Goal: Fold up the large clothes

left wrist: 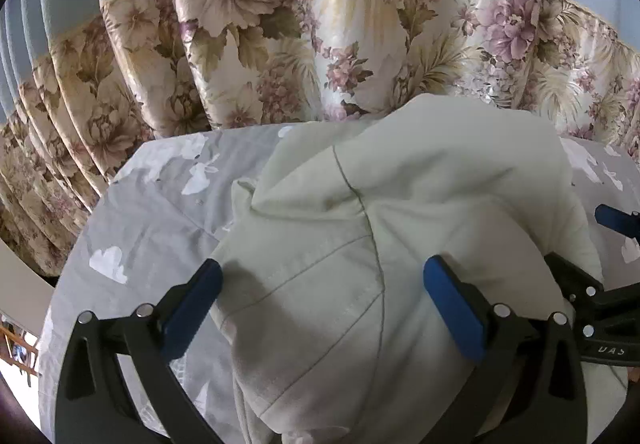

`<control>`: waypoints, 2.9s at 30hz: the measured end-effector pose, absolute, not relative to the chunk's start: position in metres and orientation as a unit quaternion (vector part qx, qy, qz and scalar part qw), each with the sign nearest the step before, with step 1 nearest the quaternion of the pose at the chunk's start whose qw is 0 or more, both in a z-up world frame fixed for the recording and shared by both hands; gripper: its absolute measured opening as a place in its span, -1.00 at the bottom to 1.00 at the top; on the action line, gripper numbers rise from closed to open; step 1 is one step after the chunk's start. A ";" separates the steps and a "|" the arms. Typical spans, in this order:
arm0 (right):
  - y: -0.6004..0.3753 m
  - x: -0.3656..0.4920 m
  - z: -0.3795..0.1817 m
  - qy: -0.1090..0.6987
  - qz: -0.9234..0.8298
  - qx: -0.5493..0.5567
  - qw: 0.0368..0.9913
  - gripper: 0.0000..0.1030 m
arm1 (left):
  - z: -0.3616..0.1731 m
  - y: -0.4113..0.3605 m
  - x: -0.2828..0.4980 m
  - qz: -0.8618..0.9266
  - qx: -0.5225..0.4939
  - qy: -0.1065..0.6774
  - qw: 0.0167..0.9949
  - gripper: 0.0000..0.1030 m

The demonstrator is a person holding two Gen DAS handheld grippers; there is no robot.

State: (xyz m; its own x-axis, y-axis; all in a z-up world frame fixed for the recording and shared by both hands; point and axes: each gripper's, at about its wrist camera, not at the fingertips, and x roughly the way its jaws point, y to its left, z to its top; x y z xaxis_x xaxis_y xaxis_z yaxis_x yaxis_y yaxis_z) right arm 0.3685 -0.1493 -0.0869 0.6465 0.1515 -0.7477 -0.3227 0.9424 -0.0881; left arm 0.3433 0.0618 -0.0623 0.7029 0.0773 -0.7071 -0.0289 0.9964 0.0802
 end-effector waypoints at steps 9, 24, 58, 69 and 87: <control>-0.160 0.365 -0.039 0.336 0.132 -0.059 0.931 0.94 | -0.026 0.065 0.343 0.018 0.033 0.365 0.930 0.97; -0.149 0.429 -0.057 0.350 0.094 -0.076 0.929 0.94 | -0.053 0.085 0.409 0.041 0.048 0.406 0.912 0.97; -0.159 0.307 -0.066 0.346 0.123 -0.113 0.923 0.94 | -0.072 0.098 0.318 0.052 -0.003 0.393 0.918 0.97; -0.186 0.314 -0.030 0.354 0.154 -0.016 0.922 0.94 | -0.051 0.110 0.307 -0.024 -0.092 0.414 0.905 0.96; -0.165 0.356 -0.084 0.427 0.210 0.076 0.876 0.35 | -0.083 0.113 0.323 -0.037 -0.110 0.450 0.885 0.97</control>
